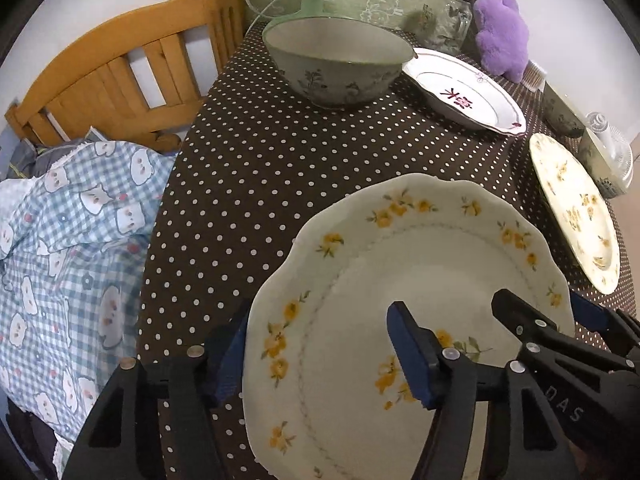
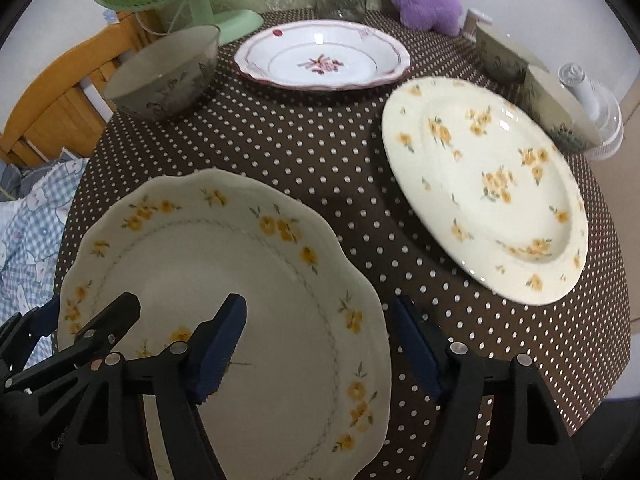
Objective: Organize plates and bowls
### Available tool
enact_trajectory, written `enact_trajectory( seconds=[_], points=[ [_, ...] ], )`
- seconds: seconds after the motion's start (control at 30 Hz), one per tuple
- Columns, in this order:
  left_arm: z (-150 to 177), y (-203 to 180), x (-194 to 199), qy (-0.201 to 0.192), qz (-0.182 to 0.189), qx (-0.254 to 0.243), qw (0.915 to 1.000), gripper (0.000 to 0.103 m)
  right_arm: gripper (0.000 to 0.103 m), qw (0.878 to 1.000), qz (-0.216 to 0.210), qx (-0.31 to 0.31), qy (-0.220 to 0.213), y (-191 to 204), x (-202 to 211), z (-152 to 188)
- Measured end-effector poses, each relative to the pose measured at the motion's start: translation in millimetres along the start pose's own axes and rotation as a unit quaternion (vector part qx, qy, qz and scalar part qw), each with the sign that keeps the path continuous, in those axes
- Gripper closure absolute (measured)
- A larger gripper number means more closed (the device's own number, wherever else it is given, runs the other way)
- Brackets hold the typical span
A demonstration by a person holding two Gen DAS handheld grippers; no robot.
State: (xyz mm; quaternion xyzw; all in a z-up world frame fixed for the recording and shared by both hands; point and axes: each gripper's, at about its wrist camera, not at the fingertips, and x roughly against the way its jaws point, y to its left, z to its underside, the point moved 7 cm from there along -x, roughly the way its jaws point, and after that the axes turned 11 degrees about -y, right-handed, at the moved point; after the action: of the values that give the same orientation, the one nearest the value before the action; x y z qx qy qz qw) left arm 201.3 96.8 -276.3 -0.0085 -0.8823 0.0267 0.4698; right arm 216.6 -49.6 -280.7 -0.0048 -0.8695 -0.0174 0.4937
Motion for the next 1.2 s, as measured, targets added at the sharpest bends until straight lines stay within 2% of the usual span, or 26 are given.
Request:
enact_trajectory(
  seconds=[0.13,0.6,1.2],
  points=[
    [1.8,-0.2,-2.4,0.006,0.000,-0.001,1.0000,0.037,0.032,1.000,-0.006,-0.002,0.013,3.0,-6.1,3.1],
    [13.7,-6.1,2.2,0.027,-0.001,0.021,0.9994,0.037,0.032,1.000,-0.007,0.000,0.022,-6.8,-1.8,7.9],
    [38.2,-49.6,20.9,0.036,-0.016,0.051,0.9979,0.037,0.032,0.999,-0.024,0.030,0.021,-58.0,15.3,23.0]
  ],
)
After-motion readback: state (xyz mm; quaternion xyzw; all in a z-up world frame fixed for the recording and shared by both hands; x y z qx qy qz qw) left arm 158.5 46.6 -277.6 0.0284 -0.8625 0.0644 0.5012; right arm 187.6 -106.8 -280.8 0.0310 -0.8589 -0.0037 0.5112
